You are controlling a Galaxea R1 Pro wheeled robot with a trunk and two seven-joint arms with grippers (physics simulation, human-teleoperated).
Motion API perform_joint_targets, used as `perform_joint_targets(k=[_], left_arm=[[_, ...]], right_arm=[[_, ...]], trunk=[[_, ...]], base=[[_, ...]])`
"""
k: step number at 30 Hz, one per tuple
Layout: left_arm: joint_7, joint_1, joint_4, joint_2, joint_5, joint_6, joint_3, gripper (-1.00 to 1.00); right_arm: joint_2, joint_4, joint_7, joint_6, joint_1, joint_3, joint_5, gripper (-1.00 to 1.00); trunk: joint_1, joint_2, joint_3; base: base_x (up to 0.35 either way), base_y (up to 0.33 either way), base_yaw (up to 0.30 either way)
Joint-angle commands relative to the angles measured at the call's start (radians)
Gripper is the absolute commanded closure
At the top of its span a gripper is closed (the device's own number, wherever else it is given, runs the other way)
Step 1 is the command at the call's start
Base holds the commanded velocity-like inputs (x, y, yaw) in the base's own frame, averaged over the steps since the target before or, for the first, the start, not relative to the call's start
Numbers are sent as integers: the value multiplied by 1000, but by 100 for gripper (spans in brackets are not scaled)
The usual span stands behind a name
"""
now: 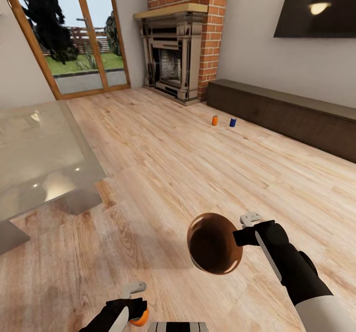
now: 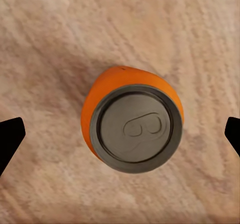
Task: Put the three can of soda from the living room inside the tash can in the kitchen.
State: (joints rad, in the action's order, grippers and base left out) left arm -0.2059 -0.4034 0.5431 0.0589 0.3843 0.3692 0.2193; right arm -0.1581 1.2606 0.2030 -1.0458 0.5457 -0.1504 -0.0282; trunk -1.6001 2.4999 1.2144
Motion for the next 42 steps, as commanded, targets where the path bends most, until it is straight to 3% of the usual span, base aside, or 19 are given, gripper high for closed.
perform_joint_targets(k=[1, 10, 13, 40, 42], left_arm=[[1, 0, 0, 0, 0, 0, 0, -100], [34, 0, 0, -1, 1, 0, -1, -100], [35, 0, 0, -1, 1, 0, -1, -100], [37, -17, 5, 0, 2, -9, 0, -100], [37, -18, 5, -1, 2, -9, 0, -100]], right_arm=[[0, 0, 6, -1, 0, 0, 21, 100], [1, 0, 6, -1, 0, 0, 20, 100], [0, -1, 6, -1, 0, 0, 19, 100], [2, -1, 6, -1, 0, 0, 19, 100], [2, -1, 6, -1, 0, 0, 19, 100]], trunk=[[0, 0, 1], [0, 0, 12], [-2, 1, 25], [-2, 1, 46], [-3, 1, 56]], base=[[0, 0, 0], [0, 0, 0], [0, 0, 0], [0, 0, 0], [0, 0, 0]])
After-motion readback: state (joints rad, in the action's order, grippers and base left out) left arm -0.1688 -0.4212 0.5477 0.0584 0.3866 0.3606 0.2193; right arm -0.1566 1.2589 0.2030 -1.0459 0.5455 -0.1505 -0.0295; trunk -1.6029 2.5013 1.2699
